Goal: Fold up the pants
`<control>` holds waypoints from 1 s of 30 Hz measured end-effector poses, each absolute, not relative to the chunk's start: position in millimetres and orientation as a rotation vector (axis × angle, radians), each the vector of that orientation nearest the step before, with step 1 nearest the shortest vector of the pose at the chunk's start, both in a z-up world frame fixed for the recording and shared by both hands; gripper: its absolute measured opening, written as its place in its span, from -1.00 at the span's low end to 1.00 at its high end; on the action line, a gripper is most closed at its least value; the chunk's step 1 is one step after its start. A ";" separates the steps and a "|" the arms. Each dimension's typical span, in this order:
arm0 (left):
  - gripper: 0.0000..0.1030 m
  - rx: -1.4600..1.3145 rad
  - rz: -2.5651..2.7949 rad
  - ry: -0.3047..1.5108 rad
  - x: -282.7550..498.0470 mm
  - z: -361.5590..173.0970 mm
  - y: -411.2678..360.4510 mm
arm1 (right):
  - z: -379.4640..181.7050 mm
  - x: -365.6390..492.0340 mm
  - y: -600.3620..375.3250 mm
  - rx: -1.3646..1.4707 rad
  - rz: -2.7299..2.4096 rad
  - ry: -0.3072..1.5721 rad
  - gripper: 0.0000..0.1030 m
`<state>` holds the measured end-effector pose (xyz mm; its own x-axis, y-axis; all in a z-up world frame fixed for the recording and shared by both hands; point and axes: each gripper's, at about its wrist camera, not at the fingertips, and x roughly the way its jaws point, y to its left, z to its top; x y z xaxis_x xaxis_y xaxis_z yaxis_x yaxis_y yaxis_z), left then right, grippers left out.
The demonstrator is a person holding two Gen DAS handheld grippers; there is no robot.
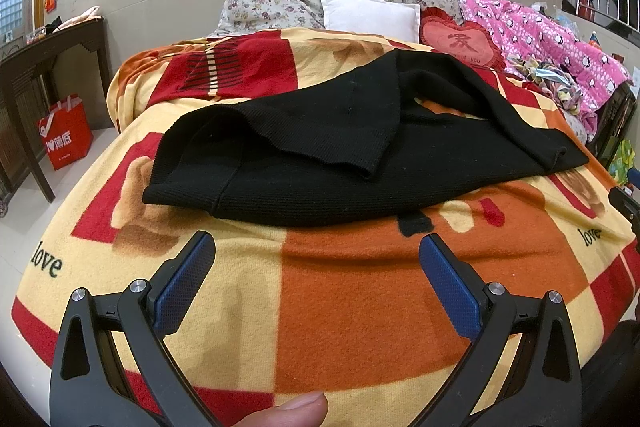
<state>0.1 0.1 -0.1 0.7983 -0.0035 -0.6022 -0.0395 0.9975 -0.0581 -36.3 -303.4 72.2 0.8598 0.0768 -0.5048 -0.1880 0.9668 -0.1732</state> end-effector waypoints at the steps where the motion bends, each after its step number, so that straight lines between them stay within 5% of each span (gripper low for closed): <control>1: 0.99 -0.069 0.019 0.646 0.1 -0.1 0.1 | 72.6 -36.1 -303.8 -0.220 0.140 0.518 0.82; 30: 0.99 -0.070 0.018 0.648 0.1 0.0 0.3 | 71.0 -38.8 -301.5 -0.219 0.140 0.515 0.82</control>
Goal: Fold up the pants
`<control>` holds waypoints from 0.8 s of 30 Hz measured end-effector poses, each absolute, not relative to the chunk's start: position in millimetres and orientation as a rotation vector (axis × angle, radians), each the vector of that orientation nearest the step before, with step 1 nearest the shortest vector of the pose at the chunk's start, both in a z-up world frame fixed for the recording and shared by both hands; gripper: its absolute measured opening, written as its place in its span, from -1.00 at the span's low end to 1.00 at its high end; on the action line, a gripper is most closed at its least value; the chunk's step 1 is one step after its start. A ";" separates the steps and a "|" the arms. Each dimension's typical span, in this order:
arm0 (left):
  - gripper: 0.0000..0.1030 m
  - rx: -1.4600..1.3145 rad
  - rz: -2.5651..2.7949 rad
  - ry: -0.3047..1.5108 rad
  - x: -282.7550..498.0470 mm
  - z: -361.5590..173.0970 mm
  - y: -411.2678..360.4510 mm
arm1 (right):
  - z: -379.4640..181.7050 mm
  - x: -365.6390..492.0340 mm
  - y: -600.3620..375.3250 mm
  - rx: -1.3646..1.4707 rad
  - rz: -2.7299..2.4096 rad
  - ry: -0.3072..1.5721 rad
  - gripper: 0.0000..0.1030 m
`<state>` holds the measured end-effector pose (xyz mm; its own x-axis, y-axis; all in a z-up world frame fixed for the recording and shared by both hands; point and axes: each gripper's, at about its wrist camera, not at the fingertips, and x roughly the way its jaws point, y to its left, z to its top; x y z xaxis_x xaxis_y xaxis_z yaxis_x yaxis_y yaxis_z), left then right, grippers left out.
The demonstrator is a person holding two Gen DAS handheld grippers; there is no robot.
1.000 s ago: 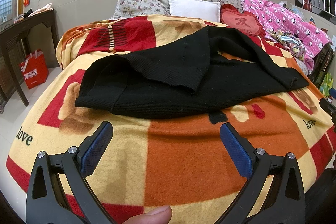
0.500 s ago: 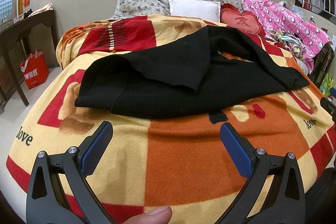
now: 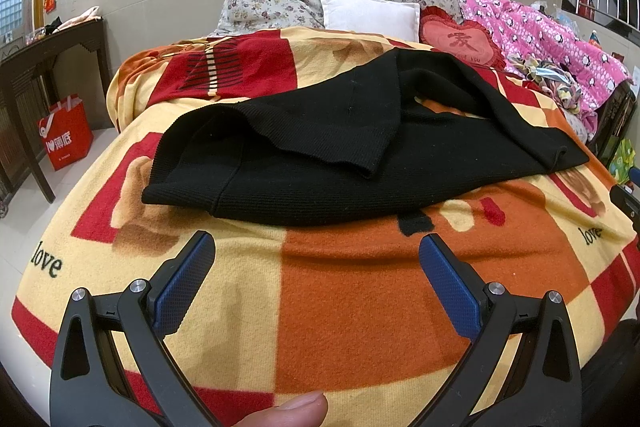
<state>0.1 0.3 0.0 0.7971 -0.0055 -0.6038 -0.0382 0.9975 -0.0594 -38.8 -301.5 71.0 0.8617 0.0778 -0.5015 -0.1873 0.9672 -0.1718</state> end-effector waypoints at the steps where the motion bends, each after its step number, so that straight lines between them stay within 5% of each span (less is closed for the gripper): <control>1: 0.99 -0.074 0.015 0.649 -0.1 0.3 1.0 | 71.4 -38.9 -301.9 -0.217 0.140 0.514 0.82; 24: 0.99 -0.256 -0.192 0.727 10.0 27.4 63.7 | 78.1 -0.3 -313.0 -0.162 0.110 0.478 0.82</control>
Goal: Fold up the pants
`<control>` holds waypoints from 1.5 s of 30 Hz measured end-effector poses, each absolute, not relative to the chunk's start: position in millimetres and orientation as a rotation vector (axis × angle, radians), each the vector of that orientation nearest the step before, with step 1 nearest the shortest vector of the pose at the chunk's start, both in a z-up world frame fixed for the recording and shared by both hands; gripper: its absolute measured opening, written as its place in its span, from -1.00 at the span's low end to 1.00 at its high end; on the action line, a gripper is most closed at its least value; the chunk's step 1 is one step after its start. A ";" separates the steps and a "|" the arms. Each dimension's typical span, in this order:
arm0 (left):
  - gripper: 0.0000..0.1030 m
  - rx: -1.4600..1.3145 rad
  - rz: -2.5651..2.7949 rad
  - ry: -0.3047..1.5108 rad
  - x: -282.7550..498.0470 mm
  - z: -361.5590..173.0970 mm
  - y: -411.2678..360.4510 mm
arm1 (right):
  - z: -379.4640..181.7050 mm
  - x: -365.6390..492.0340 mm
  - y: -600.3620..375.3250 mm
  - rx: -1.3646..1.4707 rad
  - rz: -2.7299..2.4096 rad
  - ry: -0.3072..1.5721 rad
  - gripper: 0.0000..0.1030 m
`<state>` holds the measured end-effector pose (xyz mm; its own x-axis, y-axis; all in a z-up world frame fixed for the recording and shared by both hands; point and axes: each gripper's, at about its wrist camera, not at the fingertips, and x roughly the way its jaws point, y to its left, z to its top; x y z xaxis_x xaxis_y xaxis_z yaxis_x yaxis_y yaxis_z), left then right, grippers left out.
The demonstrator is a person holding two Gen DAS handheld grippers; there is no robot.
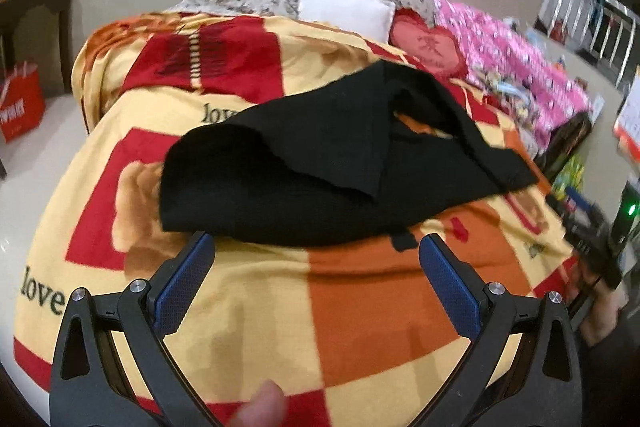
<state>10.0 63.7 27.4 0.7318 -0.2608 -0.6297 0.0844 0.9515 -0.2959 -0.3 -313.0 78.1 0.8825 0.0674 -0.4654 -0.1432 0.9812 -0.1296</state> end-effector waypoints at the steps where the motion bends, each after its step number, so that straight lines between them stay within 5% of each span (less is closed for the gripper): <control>1: 0.99 -0.287 -0.189 0.721 8.6 25.4 71.3 | 78.9 0.9 -312.8 -0.160 0.120 0.477 0.82; 18: 0.91 -0.548 -0.181 0.773 64.9 5.5 103.8 | 64.8 -6.1 -312.9 -0.173 0.112 0.490 0.82; 20: 0.74 -0.563 -0.143 0.760 64.6 5.8 109.4 | 64.6 -6.3 -313.2 -0.172 0.112 0.491 0.82; 24: -0.28 -0.547 -0.002 0.766 56.5 0.6 116.5 | 64.3 -6.8 -315.2 -0.161 0.111 0.492 0.82; 25: -0.39 -0.536 0.027 0.769 54.5 -1.0 117.4 | 64.5 -6.6 -315.8 -0.157 0.110 0.494 0.82; 38: -0.40 -0.414 0.045 0.744 71.6 6.4 95.9 | 68.7 -2.8 -334.6 -0.055 0.063 0.508 0.81; 45: -0.40 -0.470 0.042 0.759 71.9 2.5 103.7 | 74.4 -4.9 -433.7 0.387 -0.054 0.513 0.68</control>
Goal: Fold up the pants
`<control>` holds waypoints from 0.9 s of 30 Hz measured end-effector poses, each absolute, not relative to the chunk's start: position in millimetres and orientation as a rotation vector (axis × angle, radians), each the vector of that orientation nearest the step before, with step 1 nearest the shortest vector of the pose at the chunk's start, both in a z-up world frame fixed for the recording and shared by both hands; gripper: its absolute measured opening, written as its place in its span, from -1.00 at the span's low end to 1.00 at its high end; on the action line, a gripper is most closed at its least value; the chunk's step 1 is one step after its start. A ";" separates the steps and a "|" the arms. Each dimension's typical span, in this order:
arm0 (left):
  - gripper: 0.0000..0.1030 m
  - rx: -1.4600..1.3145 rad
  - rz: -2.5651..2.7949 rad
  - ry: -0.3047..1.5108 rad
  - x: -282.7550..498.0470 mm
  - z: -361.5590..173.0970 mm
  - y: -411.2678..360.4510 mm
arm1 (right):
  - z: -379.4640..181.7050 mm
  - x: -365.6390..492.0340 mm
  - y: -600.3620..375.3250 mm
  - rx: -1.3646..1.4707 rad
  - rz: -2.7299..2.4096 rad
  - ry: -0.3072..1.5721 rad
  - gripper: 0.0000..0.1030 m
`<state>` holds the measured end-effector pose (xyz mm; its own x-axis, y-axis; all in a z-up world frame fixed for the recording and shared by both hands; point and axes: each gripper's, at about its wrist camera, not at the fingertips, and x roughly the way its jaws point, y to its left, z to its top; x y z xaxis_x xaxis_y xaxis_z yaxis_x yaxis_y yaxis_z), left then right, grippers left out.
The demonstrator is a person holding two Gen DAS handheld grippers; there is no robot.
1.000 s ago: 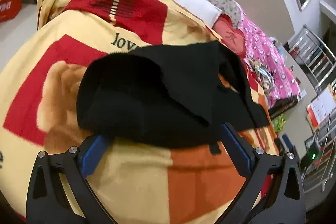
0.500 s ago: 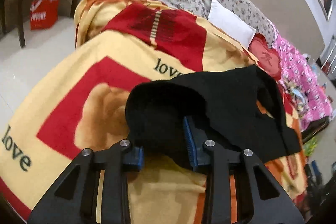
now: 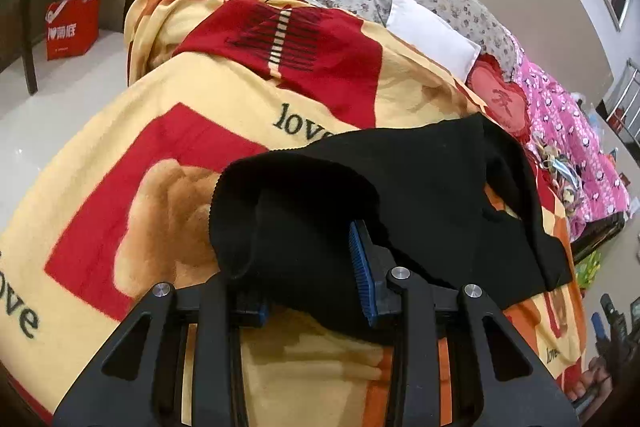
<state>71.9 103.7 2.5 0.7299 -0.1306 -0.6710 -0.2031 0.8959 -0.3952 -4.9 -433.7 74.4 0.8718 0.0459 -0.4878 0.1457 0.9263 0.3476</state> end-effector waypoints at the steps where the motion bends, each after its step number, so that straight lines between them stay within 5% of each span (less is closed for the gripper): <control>1: -0.39 -0.464 0.043 0.760 71.9 2.9 102.4 | 73.0 -2.2 -445.7 0.446 -0.043 0.527 0.55; 9: -0.39 -0.404 0.051 0.801 76.2 -1.3 93.5 | 65.7 67.6 -489.4 0.722 0.157 0.697 -0.01; 13: -0.39 -0.396 0.055 0.802 75.9 -1.1 91.7 | 37.1 93.7 -498.1 0.839 0.060 0.846 -0.08; 18: -0.39 -0.400 0.055 0.802 75.9 -1.3 91.8 | 34.4 109.1 -502.8 0.882 0.064 0.818 -0.10; 22: -0.39 -0.414 0.059 0.795 75.0 -1.1 93.0 | 34.8 124.6 -494.5 0.779 0.062 0.809 -0.36; 23: -0.42 -0.423 0.064 0.793 74.8 -0.9 94.9 | 34.5 127.5 -492.7 0.732 0.038 0.815 -0.74; 24: -0.71 -0.435 0.073 0.784 73.6 0.0 97.1 | 32.5 127.0 -491.0 0.696 0.016 0.822 -0.86; 25: -0.88 -0.446 0.085 0.768 71.3 1.6 98.8 | 30.6 124.7 -490.4 0.679 0.019 0.812 -0.90; 27: -0.90 -0.436 0.078 0.744 68.2 5.0 96.6 | 29.4 121.4 -492.5 0.678 0.025 0.800 -0.91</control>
<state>68.2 96.6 5.0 0.7370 -0.0835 -0.6707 -0.2210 0.9080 -0.3559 121.4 -492.5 29.4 0.7077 0.2679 -0.6538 0.2266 0.7904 0.5692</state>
